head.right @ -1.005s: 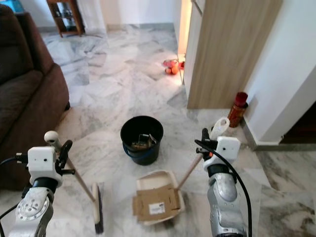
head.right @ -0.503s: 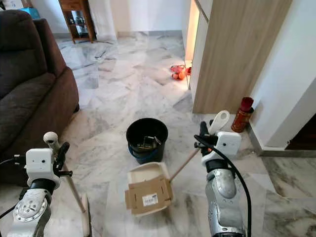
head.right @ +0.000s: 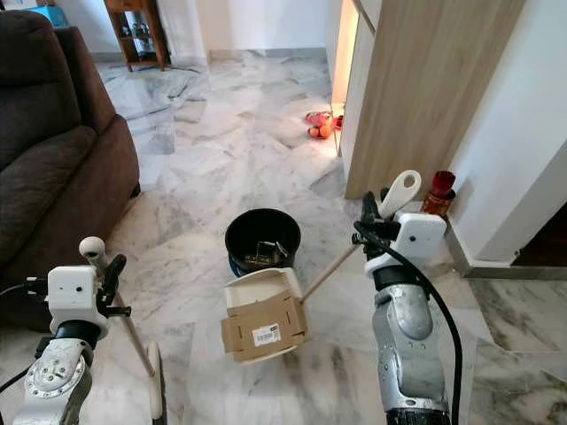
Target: Sweep floor
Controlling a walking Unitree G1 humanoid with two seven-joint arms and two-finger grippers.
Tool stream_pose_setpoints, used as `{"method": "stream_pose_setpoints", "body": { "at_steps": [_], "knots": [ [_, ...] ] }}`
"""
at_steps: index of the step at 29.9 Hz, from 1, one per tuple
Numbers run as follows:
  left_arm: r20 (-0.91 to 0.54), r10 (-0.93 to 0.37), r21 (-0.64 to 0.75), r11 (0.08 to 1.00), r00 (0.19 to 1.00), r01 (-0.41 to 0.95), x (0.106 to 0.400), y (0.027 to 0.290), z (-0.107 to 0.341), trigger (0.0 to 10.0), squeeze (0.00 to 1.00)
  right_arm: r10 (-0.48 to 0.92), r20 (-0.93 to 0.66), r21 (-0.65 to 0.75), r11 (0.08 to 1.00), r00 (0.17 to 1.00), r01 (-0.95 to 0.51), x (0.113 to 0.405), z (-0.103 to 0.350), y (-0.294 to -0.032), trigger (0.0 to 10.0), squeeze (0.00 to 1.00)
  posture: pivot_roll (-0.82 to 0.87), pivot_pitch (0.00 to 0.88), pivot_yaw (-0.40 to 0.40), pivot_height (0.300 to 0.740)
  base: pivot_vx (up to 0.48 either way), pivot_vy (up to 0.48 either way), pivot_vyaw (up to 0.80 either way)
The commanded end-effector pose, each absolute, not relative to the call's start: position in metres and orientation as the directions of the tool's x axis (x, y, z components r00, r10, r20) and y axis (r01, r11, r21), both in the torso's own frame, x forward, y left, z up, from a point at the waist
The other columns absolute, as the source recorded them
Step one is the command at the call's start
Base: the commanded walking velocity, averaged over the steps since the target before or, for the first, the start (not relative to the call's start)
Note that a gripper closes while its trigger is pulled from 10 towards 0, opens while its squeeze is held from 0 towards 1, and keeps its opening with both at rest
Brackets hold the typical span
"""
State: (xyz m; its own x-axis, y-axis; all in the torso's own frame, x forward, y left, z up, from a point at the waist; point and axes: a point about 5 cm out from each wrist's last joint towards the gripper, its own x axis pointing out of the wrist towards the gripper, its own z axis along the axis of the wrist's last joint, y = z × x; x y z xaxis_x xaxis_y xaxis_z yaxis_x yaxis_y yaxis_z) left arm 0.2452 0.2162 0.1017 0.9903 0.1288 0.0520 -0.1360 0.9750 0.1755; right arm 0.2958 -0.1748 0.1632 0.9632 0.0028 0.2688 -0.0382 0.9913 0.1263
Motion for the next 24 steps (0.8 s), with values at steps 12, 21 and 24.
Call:
{"method": "stream_pose_setpoints", "body": {
  "at_steps": [12, 21, 24],
  "knots": [
    [0.116, 0.148, 0.216, 0.961, 0.982, -0.170, 0.245, 0.222, 0.112, 10.0, 0.00, -0.024, 0.496, 0.175, 0.982, 0.868, -0.073, 0.297, 0.231, -0.162, 10.0, 0.00, 0.15, 0.041, 0.057, 0.740, 0.000, 0.000, 0.00],
    [0.133, 0.169, 0.239, 0.951, 0.977, -0.197, 0.244, 0.225, 0.114, 10.0, 0.00, -0.001, 0.476, 0.186, 0.977, 0.880, -0.099, 0.296, 0.225, -0.152, 10.0, 0.00, 0.16, 0.034, 0.056, 0.740, 0.089, 0.000, 0.00],
    [0.134, 0.174, 0.240, 0.949, 0.976, -0.202, 0.244, 0.225, 0.114, 10.0, 0.00, -0.001, 0.473, 0.187, 0.977, 0.881, -0.099, 0.297, 0.224, -0.152, 10.0, 0.00, 0.16, 0.031, 0.055, 0.740, 0.287, 0.000, 0.00]
  ]
}}
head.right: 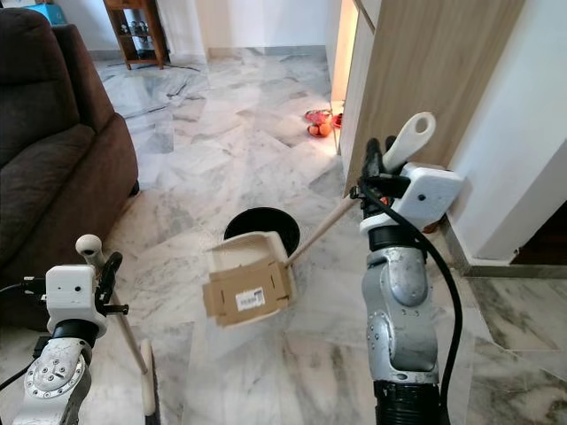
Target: Sweep floor
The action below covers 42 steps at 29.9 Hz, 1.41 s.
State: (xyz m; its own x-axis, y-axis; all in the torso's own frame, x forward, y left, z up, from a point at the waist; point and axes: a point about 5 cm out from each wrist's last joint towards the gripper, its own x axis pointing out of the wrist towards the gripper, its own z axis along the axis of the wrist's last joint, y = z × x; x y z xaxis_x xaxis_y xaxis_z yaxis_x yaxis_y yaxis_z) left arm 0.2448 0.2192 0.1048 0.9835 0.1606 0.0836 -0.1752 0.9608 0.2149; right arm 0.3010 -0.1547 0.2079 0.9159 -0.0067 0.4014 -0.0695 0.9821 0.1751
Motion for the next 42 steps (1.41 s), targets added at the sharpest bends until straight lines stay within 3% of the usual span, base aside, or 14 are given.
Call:
{"method": "stream_pose_setpoints", "body": {
  "at_steps": [1, 42],
  "knots": [
    [0.137, 0.176, 0.241, 0.949, 0.975, -0.205, 0.244, 0.225, 0.114, 10.0, 0.00, 0.000, 0.471, 0.190, 0.977, 0.882, -0.101, 0.297, 0.223, -0.151, 10.0, 0.00, 0.16, 0.031, 0.055, 0.740, 0.300, 0.000, 0.00],
    [0.157, 0.197, 0.238, 0.944, 0.968, -0.231, 0.244, 0.227, 0.115, 10.0, 0.00, 0.008, 0.540, 0.214, 0.966, 0.842, -0.147, 0.295, 0.244, -0.143, 10.0, 0.00, 0.16, 0.032, 0.050, 0.740, 0.323, 0.000, 0.02]
  ]
}}
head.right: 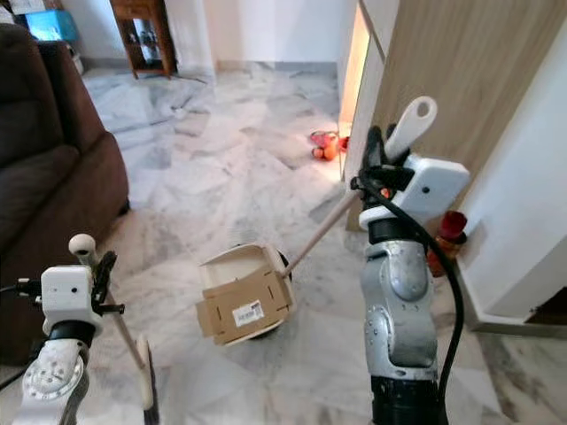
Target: Sweep floor
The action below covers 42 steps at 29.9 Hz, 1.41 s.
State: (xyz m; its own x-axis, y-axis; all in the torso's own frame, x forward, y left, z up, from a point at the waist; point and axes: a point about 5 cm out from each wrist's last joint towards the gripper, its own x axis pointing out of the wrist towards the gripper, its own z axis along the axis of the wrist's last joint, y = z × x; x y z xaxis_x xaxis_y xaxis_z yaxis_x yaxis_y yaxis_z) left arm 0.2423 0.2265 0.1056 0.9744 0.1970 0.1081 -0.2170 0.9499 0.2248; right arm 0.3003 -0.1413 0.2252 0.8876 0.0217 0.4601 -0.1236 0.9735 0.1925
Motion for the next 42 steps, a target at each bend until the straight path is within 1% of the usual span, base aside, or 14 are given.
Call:
{"method": "stream_pose_setpoints", "body": {
  "at_steps": [1, 3, 15, 21, 33, 42],
  "knots": [
    [0.157, 0.197, 0.237, 0.944, 0.968, -0.230, 0.2438, 0.2265, 0.1149, 10.0, 0.00, 0.009, 0.539, 0.214, 0.966, 0.842, -0.147, 0.2953, 0.2437, -0.1431, 10.0, 0.00, 0.16, 0.031, 0.049, 0.740, 0.334, 0.000, 0.51],
    [0.156, 0.195, 0.236, 0.944, 0.968, -0.229, 0.2440, 0.2262, 0.1149, 10.0, 0.00, 0.009, 0.537, 0.215, 0.965, 0.843, -0.148, 0.2956, 0.2435, -0.1429, 10.0, 0.00, 0.16, 0.033, 0.049, 0.740, 0.334, 0.000, 0.51],
    [0.157, 0.198, 0.232, 0.945, 0.968, -0.231, 0.2442, 0.2263, 0.1148, 10.0, 0.00, 0.020, 0.526, 0.218, 0.963, 0.850, -0.157, 0.2968, 0.2406, -0.1417, 10.0, 0.00, 0.16, 0.031, 0.046, 0.740, 0.338, 0.000, 0.00],
    [0.159, 0.198, 0.231, 0.945, 0.967, -0.231, 0.2442, 0.2261, 0.1147, 10.0, 0.00, 0.027, 0.528, 0.214, 0.963, 0.849, -0.164, 0.2964, 0.2408, -0.1407, 10.0, 0.00, 0.16, 0.028, 0.045, 0.740, 0.341, 0.000, 0.52],
    [0.158, 0.198, 0.229, 0.946, 0.967, -0.231, 0.2443, 0.2256, 0.1145, 10.0, 0.00, 0.020, 0.526, 0.222, 0.962, 0.850, -0.160, 0.2972, 0.2407, -0.1420, 10.0, 0.00, 0.16, 0.031, 0.043, 0.740, 0.342, 0.000, 0.00],
    [0.158, 0.196, 0.226, 0.947, 0.968, -0.228, 0.2440, 0.2250, 0.1137, 10.0, 0.00, 0.002, 0.510, 0.239, 0.960, 0.860, -0.144, 0.3000, 0.2391, -0.1445, 10.0, 0.00, 0.16, 0.018, 0.041, 0.740, 0.342, 0.000, 0.00]
  ]
}}
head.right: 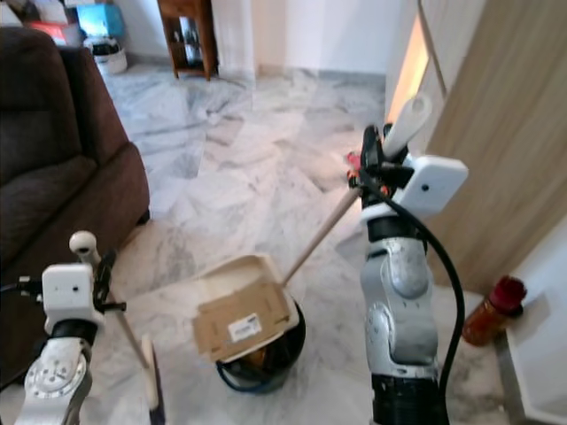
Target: Sweep floor
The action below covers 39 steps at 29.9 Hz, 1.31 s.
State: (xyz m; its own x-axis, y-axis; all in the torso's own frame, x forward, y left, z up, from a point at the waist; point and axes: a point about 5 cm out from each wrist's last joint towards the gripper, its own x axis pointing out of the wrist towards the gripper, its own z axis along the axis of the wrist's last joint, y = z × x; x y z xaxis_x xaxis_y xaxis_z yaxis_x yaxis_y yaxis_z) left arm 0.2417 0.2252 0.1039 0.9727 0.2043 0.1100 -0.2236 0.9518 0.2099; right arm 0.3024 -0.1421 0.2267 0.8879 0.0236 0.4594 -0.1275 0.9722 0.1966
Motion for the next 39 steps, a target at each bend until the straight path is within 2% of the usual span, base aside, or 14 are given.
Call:
{"method": "stream_pose_setpoints", "body": {
  "at_steps": [1, 9, 19, 25, 27, 33, 39],
  "knots": [
    [0.158, 0.196, 0.226, 0.947, 0.968, -0.228, 0.244, 0.225, 0.114, 10.0, 0.00, 0.002, 0.508, 0.239, 0.961, 0.861, -0.143, 0.300, 0.239, -0.145, 10.0, 0.00, 0.16, 0.018, 0.041, 0.740, 0.341, 0.000, 0.00],
    [0.159, 0.190, 0.223, 0.949, 0.969, -0.223, 0.244, 0.224, 0.114, 10.0, 0.00, -0.011, 0.514, 0.234, 0.964, 0.858, -0.128, 0.301, 0.240, -0.145, 10.0, 0.00, 0.16, 0.016, 0.040, 0.740, 0.336, 0.000, -0.27],
    [0.162, 0.186, 0.213, 0.952, 0.969, -0.219, 0.243, 0.223, 0.114, 10.0, 0.00, -0.012, 0.515, 0.223, 0.967, 0.857, -0.121, 0.300, 0.239, -0.147, 10.0, 0.00, 0.16, 0.023, 0.038, 0.740, 0.000, 0.000, 0.00],
    [0.162, 0.186, 0.212, 0.953, 0.969, -0.218, 0.243, 0.223, 0.114, 10.0, 0.00, 0.023, 0.529, 0.141, 0.983, 0.848, -0.115, 0.297, 0.239, -0.144, 10.0, 0.00, 0.16, 0.028, 0.038, 0.740, 0.000, 0.000, 0.00],
    [0.161, 0.188, 0.209, 0.953, 0.969, -0.220, 0.242, 0.223, 0.114, 10.0, 0.00, 0.075, 0.543, 0.066, 0.989, 0.836, -0.132, 0.295, 0.239, -0.136, 10.0, 0.00, 0.16, 0.031, 0.038, 0.740, 0.000, 0.000, 0.00],
    [0.164, 0.193, 0.207, 0.952, 0.967, -0.225, 0.243, 0.224, 0.114, 10.0, 0.00, 0.139, 0.548, 0.022, 0.983, 0.825, -0.181, 0.290, 0.238, -0.122, 10.0, 0.00, 0.16, 0.037, 0.039, 0.740, 0.000, 0.000, 0.00],
    [0.169, 0.194, 0.208, 0.951, 0.966, -0.228, 0.243, 0.225, 0.115, 10.0, 0.00, 0.235, 0.569, -0.058, 0.967, 0.788, -0.247, 0.278, 0.236, -0.096, 10.0, 0.00, 0.16, 0.039, 0.039, 0.740, 0.000, 0.000, 0.00]
  ]
}}
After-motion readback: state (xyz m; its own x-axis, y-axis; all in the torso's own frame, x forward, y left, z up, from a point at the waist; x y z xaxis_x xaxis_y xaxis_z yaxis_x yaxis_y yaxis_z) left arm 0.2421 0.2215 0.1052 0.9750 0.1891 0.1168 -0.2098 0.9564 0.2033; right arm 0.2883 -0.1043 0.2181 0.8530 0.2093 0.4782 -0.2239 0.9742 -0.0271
